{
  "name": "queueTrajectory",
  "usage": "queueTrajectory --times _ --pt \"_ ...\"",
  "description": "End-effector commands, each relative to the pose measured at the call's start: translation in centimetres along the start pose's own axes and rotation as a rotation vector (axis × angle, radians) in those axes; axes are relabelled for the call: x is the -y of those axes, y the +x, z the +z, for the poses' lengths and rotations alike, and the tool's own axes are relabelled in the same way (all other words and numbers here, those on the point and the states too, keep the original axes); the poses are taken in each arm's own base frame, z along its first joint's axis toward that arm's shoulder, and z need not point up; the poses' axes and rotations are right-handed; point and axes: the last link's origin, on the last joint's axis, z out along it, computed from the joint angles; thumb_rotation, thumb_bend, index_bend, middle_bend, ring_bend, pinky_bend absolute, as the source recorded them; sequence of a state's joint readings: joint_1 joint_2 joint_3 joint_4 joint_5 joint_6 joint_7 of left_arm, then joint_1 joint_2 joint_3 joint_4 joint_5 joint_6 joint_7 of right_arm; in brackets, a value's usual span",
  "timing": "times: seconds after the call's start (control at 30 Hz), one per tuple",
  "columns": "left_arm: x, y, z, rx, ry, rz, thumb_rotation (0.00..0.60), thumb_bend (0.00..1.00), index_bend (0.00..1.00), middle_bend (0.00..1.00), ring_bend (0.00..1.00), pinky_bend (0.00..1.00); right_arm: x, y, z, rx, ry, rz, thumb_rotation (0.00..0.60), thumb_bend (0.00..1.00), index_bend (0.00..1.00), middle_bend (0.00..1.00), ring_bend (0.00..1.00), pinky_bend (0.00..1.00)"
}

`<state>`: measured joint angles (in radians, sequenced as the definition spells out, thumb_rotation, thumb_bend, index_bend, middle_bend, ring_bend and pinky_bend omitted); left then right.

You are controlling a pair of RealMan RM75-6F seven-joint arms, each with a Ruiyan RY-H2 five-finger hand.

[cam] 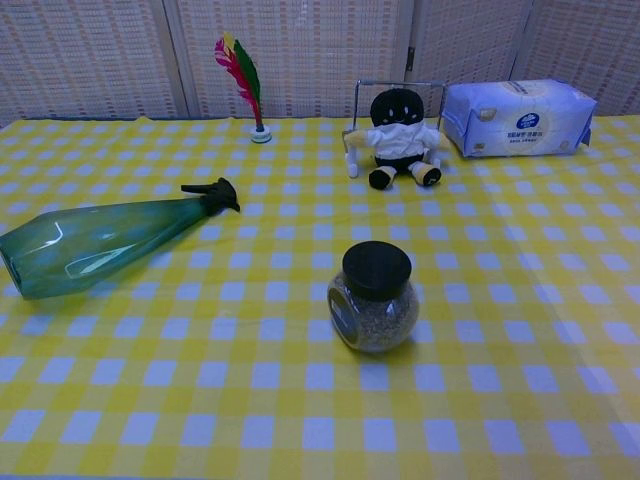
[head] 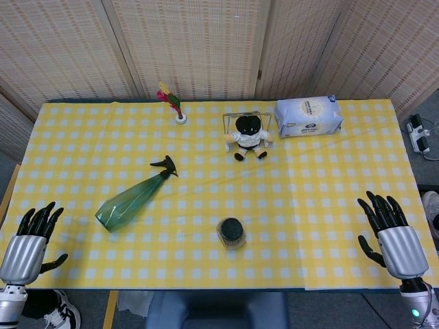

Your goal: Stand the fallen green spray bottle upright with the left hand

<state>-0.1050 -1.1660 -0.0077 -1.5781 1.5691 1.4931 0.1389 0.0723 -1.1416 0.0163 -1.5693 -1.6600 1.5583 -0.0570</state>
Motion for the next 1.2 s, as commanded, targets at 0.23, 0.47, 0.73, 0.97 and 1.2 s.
queueTrajectory --times 0.23,0.47,0.73,0.97,1.2 --pt "-1.0 -0.4 0.3 0.022 -0.043 -0.006 0.600 0.18 0.00 0.02 0.09 0.06 -0.4 0.6 -0.8 -0.027 -0.012 -0.001 0.600 0.43 0.00 0.00 0.00 0.00" --pt "-1.1 -0.3 0.1 0.017 -0.057 -0.009 0.600 0.18 0.00 0.02 0.09 0.06 0.0 0.8 -1.4 -0.040 0.007 0.002 0.600 0.43 0.00 0.00 0.00 0.00" --pt "-5.6 0.5 0.7 -0.174 -0.233 -0.106 0.600 0.18 0.09 0.35 0.39 0.45 -0.2 1.5 -1.6 -0.060 0.018 0.030 0.600 0.43 0.00 0.00 0.00 0.00" --pt "-12.1 1.1 4.0 -0.206 -0.353 -0.068 0.600 0.18 0.23 1.00 1.00 1.00 -0.6 1.8 -1.3 -0.045 0.024 0.055 0.600 0.43 0.00 0.00 0.00 0.00" --pt "-17.0 1.2 8.1 -0.050 -0.238 -0.172 0.600 0.19 0.35 1.00 1.00 1.00 -1.0 2.1 -1.0 -0.035 0.014 0.073 0.600 0.43 0.00 0.00 0.00 0.00"
